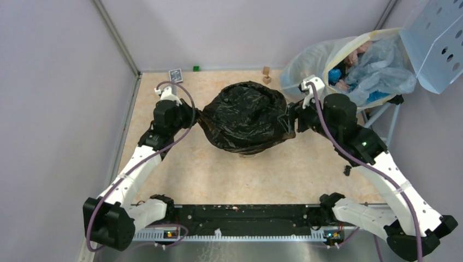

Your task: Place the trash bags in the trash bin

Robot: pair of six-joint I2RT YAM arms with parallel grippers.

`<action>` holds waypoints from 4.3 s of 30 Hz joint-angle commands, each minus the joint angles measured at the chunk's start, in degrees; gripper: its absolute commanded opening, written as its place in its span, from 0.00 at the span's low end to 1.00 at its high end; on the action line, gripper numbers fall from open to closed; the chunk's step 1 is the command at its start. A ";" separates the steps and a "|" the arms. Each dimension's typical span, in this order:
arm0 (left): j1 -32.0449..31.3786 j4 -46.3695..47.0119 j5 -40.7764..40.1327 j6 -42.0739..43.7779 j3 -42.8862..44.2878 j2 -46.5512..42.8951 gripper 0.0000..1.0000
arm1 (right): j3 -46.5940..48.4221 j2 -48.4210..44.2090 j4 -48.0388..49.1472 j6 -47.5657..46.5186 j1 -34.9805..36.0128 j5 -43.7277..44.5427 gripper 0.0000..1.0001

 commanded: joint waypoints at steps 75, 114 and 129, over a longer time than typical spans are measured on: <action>0.39 1.72 -0.22 4.09 5.73 3.97 0.09 | 33.40 37.34 -9.80 -23.36 28.55 25.77 0.82; 1.01 -3.72 7.30 4.50 17.44 24.67 0.02 | 67.48 66.52 -19.73 -1.02 -13.66 -16.67 0.00; 1.01 -0.95 12.64 3.60 12.92 24.06 0.00 | 71.32 62.50 -27.88 -0.96 -14.11 -2.99 0.50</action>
